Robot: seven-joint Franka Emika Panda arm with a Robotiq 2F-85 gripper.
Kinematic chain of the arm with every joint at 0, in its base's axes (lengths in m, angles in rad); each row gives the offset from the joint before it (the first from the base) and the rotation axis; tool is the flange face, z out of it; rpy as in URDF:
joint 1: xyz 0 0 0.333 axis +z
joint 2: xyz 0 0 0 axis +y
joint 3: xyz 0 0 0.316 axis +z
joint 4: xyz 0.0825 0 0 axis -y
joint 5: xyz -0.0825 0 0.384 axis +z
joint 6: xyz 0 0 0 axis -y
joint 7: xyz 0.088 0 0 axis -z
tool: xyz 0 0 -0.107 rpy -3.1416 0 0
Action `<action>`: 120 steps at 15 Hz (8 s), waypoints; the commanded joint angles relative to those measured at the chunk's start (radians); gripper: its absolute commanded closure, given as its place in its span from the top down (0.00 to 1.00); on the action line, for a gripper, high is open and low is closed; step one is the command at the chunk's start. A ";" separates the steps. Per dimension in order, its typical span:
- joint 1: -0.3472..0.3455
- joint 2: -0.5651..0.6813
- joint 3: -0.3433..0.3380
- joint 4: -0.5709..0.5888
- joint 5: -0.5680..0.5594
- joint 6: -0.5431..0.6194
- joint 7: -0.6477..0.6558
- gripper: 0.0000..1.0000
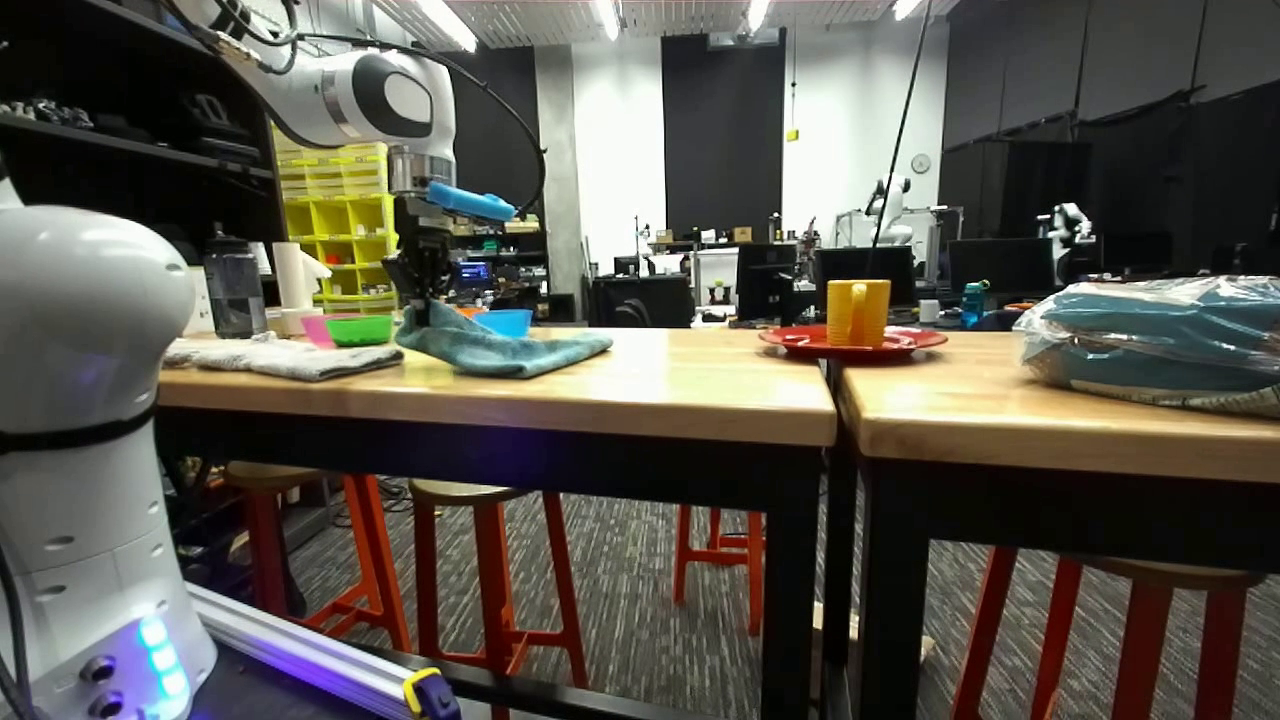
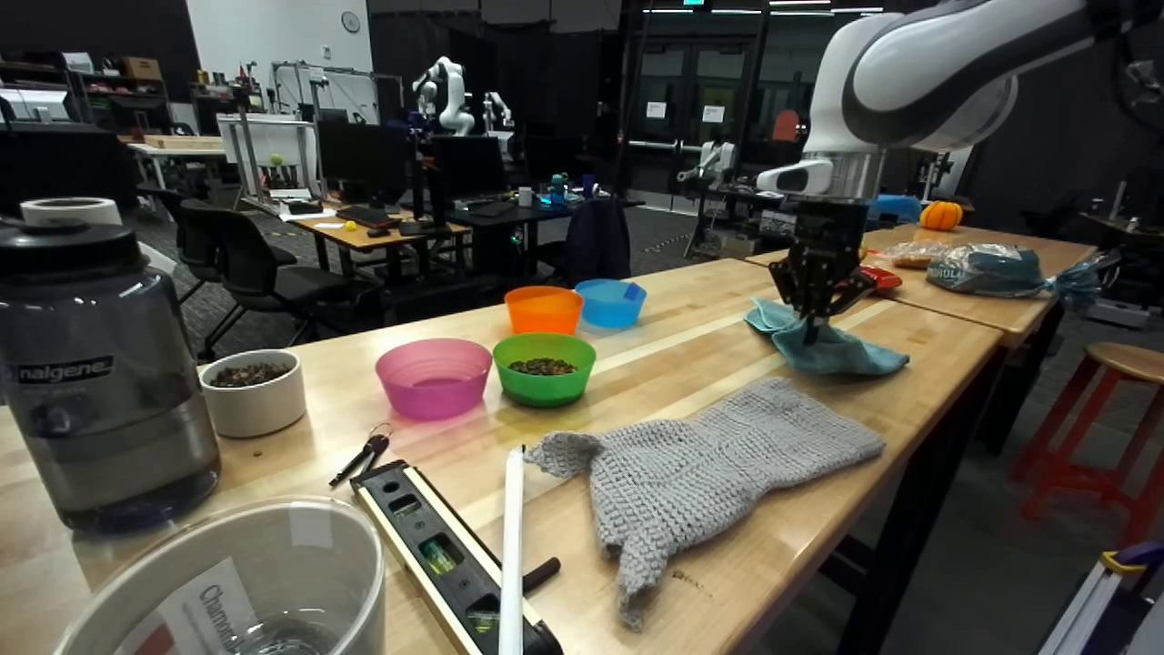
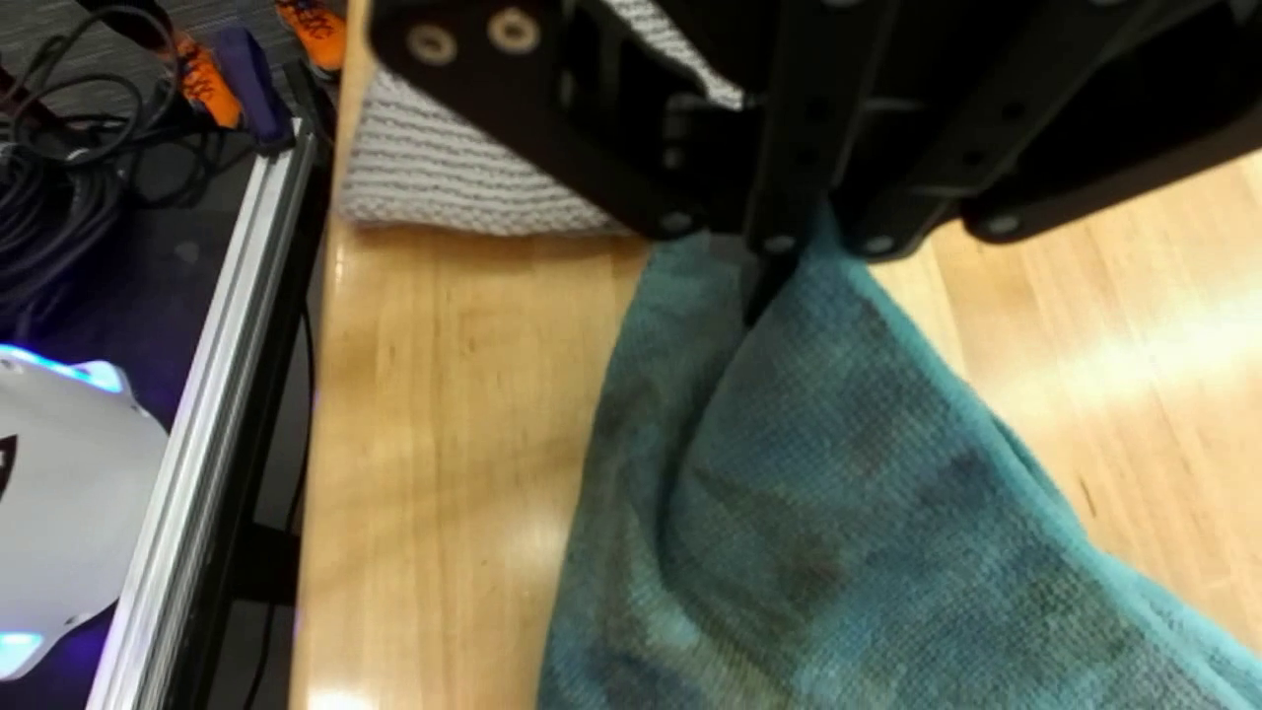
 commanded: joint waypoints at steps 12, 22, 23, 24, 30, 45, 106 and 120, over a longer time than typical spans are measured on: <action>-0.039 0.194 -0.048 0.283 0.018 -0.156 -0.210 0.01; -0.130 0.339 -0.058 0.411 0.027 -0.150 -0.278 0.07; -0.139 0.352 -0.060 0.421 0.030 -0.151 -0.289 0.20; -0.148 0.364 -0.060 0.430 0.032 -0.151 -0.294 0.18; -0.196 0.384 -0.062 0.428 0.071 -0.054 -0.248 0.63; -0.216 0.146 -0.047 0.212 0.037 0.154 0.382 1.00; -0.134 -0.043 0.107 -0.128 -0.488 0.465 1.377 0.92; -0.199 0.041 0.132 -0.126 -0.675 0.589 1.492 0.27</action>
